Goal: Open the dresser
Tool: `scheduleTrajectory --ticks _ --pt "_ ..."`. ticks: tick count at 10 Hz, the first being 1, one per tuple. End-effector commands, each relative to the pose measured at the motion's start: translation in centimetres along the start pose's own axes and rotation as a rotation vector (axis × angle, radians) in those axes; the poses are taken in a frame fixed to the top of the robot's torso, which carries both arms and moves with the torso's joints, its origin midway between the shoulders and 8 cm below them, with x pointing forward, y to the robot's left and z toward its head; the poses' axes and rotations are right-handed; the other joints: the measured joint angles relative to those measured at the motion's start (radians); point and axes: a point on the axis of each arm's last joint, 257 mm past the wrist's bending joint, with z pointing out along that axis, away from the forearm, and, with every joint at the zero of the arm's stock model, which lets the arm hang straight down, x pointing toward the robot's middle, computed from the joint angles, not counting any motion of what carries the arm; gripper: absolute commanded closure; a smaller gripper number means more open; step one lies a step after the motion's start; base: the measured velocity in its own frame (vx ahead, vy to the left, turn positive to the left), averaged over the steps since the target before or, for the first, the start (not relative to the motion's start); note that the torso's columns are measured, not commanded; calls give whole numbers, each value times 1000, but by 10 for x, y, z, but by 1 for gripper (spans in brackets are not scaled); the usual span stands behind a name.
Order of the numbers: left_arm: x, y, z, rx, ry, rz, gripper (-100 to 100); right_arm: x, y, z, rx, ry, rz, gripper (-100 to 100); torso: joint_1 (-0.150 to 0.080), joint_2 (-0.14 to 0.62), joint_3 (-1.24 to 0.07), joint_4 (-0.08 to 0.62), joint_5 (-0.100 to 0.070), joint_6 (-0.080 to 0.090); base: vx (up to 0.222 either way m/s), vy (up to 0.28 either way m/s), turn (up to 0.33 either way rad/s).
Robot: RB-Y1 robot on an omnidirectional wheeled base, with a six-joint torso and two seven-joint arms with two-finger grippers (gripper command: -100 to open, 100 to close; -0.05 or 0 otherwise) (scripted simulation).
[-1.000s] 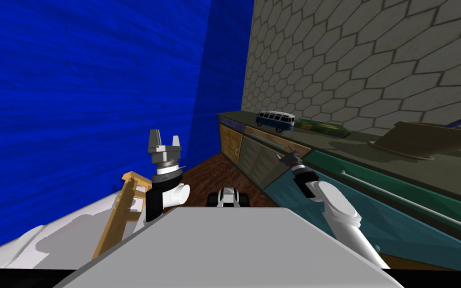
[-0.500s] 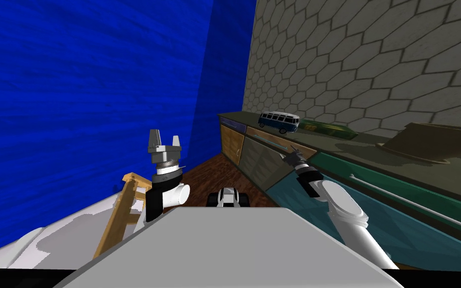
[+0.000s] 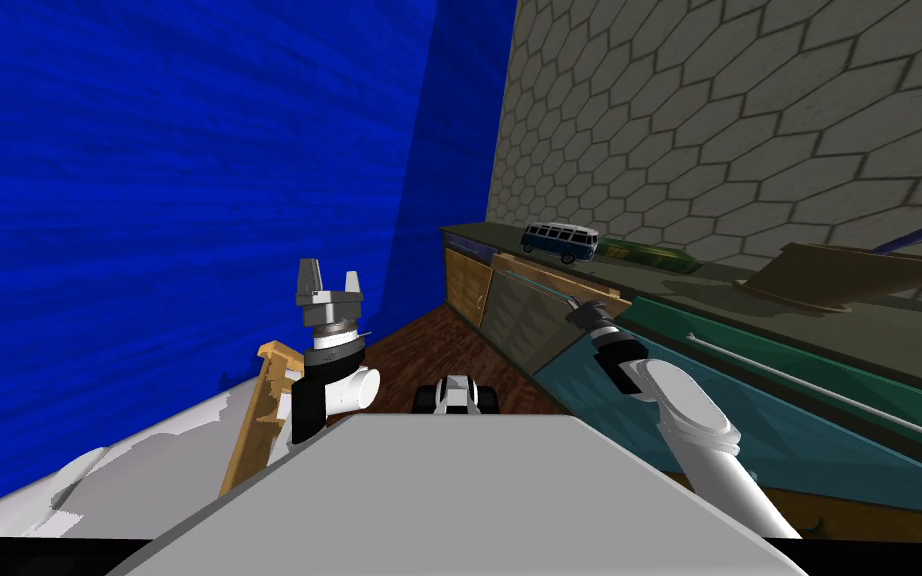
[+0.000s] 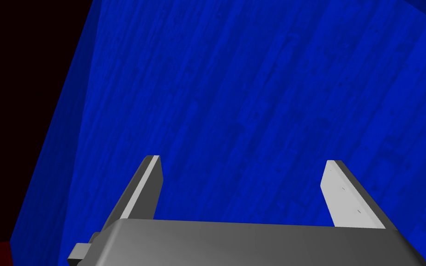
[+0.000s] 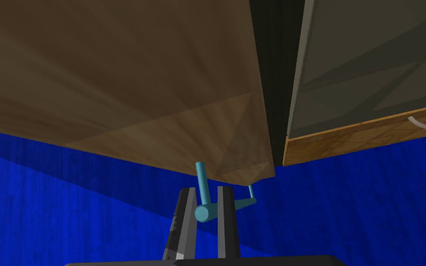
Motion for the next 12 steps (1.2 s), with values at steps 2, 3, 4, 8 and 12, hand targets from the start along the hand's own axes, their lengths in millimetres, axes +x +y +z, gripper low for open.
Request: scheduleTrajectory --ticks 2,3,4,8,12 --pt "0 0 0 0 0 0 0 3 -11 -2 -9 -13 2 -100 -3 -3 -2 2 2 -1 -24 64 -38" --pt "0 0 0 0 0 0 0 4 -17 -2 -9 -17 2 -100 -1 -4 -3 2 2 -1 31 66 -76" --pt "0 0 0 0 0 0 0 6 -24 -2 -10 -21 1 -100 3 -3 -2 1 3 -2 37 59 -37" --pt "0 0 0 0 0 0 0 10 -50 -2 -15 -39 -1 -100 4 2 1 3 3 -2 28 54 -40" --pt "0 0 0 0 0 0 0 12 -56 -3 -25 -43 0 0 5 4 1 5 5 -3 12 32 -27"
